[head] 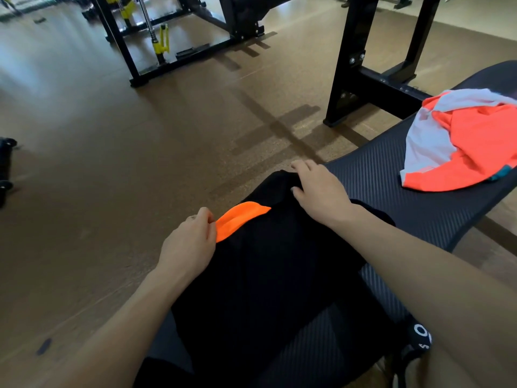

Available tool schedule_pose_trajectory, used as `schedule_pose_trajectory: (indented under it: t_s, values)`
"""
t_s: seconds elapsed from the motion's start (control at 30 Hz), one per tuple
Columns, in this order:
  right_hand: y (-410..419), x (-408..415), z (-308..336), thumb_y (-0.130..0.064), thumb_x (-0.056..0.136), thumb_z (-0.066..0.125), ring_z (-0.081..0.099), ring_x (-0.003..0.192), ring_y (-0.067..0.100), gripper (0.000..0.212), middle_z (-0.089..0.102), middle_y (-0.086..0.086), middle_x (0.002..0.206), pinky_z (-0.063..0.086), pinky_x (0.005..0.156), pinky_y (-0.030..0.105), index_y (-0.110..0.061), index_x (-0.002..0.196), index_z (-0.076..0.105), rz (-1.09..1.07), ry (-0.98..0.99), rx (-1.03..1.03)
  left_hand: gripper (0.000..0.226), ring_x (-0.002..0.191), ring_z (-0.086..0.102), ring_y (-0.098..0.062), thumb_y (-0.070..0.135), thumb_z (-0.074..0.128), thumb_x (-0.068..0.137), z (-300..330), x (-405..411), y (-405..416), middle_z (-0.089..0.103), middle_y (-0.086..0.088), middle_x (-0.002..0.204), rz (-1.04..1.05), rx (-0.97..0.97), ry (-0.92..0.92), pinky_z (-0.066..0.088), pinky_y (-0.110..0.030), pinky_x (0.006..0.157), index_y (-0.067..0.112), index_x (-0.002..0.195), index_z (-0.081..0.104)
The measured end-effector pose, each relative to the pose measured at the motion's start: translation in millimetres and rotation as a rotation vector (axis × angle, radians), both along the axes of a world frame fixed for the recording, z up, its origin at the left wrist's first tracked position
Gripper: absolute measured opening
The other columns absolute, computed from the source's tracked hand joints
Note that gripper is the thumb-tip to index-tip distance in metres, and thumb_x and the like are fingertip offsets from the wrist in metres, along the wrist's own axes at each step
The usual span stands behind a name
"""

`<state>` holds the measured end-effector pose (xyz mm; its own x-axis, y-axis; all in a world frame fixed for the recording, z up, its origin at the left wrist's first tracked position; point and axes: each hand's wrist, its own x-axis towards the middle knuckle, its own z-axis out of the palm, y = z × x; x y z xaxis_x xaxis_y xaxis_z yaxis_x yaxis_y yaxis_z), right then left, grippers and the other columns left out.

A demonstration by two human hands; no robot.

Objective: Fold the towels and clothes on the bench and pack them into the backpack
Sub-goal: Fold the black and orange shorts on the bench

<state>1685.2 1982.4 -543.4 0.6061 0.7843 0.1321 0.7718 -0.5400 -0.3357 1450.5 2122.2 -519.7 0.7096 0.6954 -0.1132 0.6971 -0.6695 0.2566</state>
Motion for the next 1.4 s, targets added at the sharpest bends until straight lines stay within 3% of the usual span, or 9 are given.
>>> schedule_pose_trajectory:
  t_s: [0.13, 0.27, 0.47, 0.67, 0.8, 1.0, 1.13, 1.23, 1.4]
  values:
    - [-7, -30, 20, -0.025, 0.095, 0.055, 0.054, 0.111, 0.031, 0.033, 0.058, 0.01, 0.12, 0.044, 0.092, 0.04, -0.012, 0.125, 0.054, -0.014, -0.272, 0.011, 0.045, 0.091, 0.06, -0.025, 0.065, 0.029, 0.1, 12, -32, -6, 0.059, -0.001, 0.096, 0.134, -0.071, 0.131, 0.05, -0.042, 0.078, 0.024, 0.104, 0.047]
    - [-31, -109, 23, -0.043, 0.097, 0.042, 0.045, 0.131, 0.028, 0.05, 0.052, 0.008, 0.138, 0.035, 0.112, 0.044, -0.016, 0.139, 0.05, 0.274, -0.113, 0.032, 0.07, 0.094, 0.059, -0.026, 0.084, 0.04, 0.083, 10, -77, -7, 0.056, -0.006, 0.106, 0.287, -0.158, 0.167, 0.05, -0.041, 0.079, 0.019, 0.107, 0.043]
    - [-73, -141, -9, -0.06, 0.101, 0.017, -0.008, 0.154, 0.021, 0.066, 0.002, 0.005, 0.168, -0.003, 0.125, 0.042, -0.031, 0.16, 0.006, 0.337, 0.022, -0.231, 0.098, 0.106, 0.066, -0.026, 0.064, 0.082, 0.069, 9, -109, -39, 0.061, -0.012, 0.124, 0.631, -0.73, -0.289, 0.063, -0.041, 0.071, 0.003, 0.133, 0.042]
    - [-82, -150, -8, -0.058, 0.103, 0.021, -0.002, 0.155, 0.022, 0.063, 0.007, 0.007, 0.167, 0.001, 0.125, 0.041, -0.031, 0.159, 0.014, 0.259, 0.011, -0.105, 0.025, 0.099, 0.07, -0.026, 0.023, 0.073, 0.092, 5, -110, -99, 0.074, -0.011, 0.11, 0.793, -1.029, -0.568, 0.057, -0.036, 0.072, 0.006, 0.11, 0.067]
    - [-97, -143, -10, -0.06, 0.102, 0.019, -0.009, 0.154, 0.017, 0.063, -0.001, 0.003, 0.168, -0.003, 0.125, 0.038, -0.035, 0.159, 0.009, 0.347, 0.121, -0.22, 0.024, 0.104, 0.069, -0.031, 0.006, 0.06, 0.097, 21, -104, -112, 0.071, -0.014, 0.116, 0.826, -1.081, -0.755, 0.055, -0.038, 0.074, 0.007, 0.121, 0.062]
    - [-109, -141, 14, -0.055, 0.103, 0.03, 0.008, 0.153, 0.014, 0.059, 0.015, -0.003, 0.167, 0.008, 0.125, 0.036, -0.038, 0.158, 0.017, 0.388, 0.398, -0.102, 0.015, 0.085, 0.072, -0.02, 0.001, 0.058, 0.095, 74, -86, -125, 0.074, -0.011, 0.103, 0.686, -0.937, -0.858, 0.06, -0.033, 0.069, 0.007, 0.107, 0.066]
    - [-117, -141, 46, -0.025, 0.096, 0.047, 0.028, 0.145, 0.005, 0.06, 0.034, -0.012, 0.158, 0.019, 0.122, 0.029, -0.043, 0.152, 0.033, 0.375, 0.799, 0.127, 0.012, 0.085, 0.073, -0.017, 0.004, 0.063, 0.094, 103, -45, -138, 0.075, -0.008, 0.095, 0.545, -0.86, -0.896, 0.06, -0.031, 0.073, 0.005, 0.105, 0.067]
    - [-125, -127, 71, -0.043, 0.085, 0.051, 0.056, 0.123, 0.001, 0.045, 0.063, -0.019, 0.13, 0.035, 0.114, 0.04, -0.055, 0.128, 0.057, 0.207, 1.226, 0.41, 0.018, 0.082, 0.071, -0.019, 0.005, 0.068, 0.09, 102, 3, -143, 0.069, -0.011, 0.093, 0.489, -0.805, -0.904, 0.059, -0.027, 0.057, -0.001, 0.106, 0.064]
    - [-161, -85, 96, -0.056, 0.083, 0.061, 0.064, 0.112, 0.019, 0.042, 0.07, 0.002, 0.121, 0.044, 0.1, 0.039, -0.034, 0.118, 0.064, 0.163, 1.475, 0.609, 0.059, 0.07, 0.076, -0.025, 0.02, 0.074, 0.071, 80, 82, -152, 0.071, -0.021, 0.103, 0.448, -0.87, -0.808, 0.062, -0.034, 0.058, -0.002, 0.121, 0.054]
